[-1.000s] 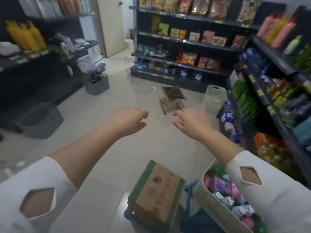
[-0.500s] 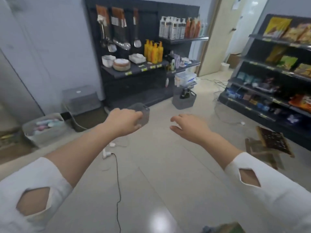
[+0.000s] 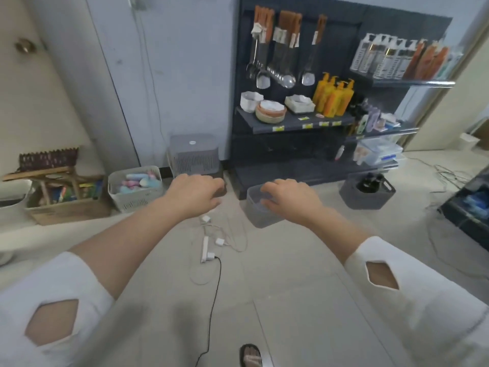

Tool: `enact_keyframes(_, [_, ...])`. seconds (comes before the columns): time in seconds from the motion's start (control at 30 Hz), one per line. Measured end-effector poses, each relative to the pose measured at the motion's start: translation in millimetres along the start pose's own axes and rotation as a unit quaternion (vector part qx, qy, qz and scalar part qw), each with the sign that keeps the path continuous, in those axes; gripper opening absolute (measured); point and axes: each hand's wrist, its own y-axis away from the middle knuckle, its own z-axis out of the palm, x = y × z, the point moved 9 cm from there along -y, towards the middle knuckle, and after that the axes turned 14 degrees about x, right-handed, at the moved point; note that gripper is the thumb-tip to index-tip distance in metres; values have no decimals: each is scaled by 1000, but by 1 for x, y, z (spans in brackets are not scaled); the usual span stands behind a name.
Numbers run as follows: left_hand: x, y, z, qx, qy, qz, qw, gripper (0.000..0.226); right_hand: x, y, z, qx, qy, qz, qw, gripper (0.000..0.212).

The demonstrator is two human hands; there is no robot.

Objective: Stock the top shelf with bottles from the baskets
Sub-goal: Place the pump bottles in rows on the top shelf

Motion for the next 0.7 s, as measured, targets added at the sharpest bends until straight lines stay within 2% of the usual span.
enact_keyframes(0.27, [-89,-84,29,-7,-25,-128,991,30,15,-163,39,-9,-29,-105,994,38])
enact_keyframes(0.43, [-161,-86,51,-46,-35,-209,976,37,-6,-238,68,-1,-41,-148,988,37])
enact_keyframes(0.53, [-207,-82,71,-69,-35,-239,968,45,-18,-274,88,-19,-42,-155,987,39])
enact_keyframes(0.7, [-287,-90,101,-76,-37,-271,959,46,-54,-346,121,-39,-39,-173,983,36])
